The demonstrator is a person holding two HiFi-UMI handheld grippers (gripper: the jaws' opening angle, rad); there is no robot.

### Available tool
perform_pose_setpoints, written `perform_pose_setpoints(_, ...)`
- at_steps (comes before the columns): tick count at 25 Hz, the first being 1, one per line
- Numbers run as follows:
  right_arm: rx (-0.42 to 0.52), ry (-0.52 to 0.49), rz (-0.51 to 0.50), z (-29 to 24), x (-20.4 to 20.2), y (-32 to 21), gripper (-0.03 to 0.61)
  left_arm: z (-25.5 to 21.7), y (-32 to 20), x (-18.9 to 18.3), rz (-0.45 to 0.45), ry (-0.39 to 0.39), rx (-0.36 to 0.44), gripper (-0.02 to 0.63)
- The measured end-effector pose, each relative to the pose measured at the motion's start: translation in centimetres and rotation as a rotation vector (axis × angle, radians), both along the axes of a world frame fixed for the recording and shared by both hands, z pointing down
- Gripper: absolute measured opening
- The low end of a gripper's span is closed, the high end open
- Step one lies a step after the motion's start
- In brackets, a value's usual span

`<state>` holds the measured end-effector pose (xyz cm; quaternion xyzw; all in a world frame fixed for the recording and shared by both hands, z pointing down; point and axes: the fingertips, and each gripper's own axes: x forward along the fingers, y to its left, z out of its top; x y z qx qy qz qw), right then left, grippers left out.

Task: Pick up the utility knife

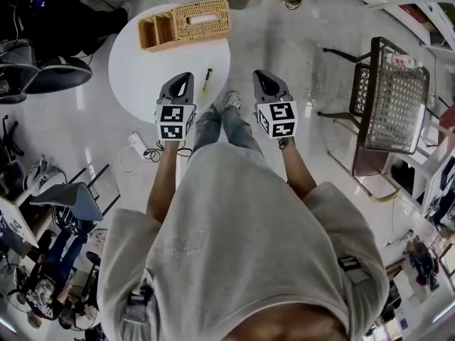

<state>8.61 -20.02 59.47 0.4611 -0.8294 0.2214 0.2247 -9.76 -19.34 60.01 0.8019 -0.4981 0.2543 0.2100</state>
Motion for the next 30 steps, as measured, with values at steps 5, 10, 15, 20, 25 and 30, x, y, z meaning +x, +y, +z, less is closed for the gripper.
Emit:
perform_pose_setpoints(5,-0.036,0.010,-0.006,1.3,-0.2,1.5,0.032,2.0,1.7,0.2,0.007,0.010,-0.052,0.020)
perform_pose_setpoints(10,-0.063,0.020,-0.020,2.4,-0.4,2.7,0.032,3.8,3.7,0.5,-0.001,0.023,-0.100,0.020)
perform_pose_setpoints(15,-0.087,0.025,-0.037,3.3,-0.7,3.7,0.031,5.3,4.9,0.9,0.005,0.028,-0.132,0.020)
perform_pose_setpoints(20,-0.110,0.026,-0.049,4.1,-1.1,4.8,0.032,6.5,5.8,1.1,0.009,0.021,-0.153,0.021)
perform_pose_setpoints(25,-0.116,0.030,-0.055,4.3,-1.2,5.4,0.032,7.8,6.4,1.7,0.037,0.041,-0.193,0.048)
perform_pose_setpoints(30,-0.120,0.038,-0.050,4.5,-0.9,5.6,0.031,9.1,7.0,2.7,0.074,0.059,-0.243,0.223)
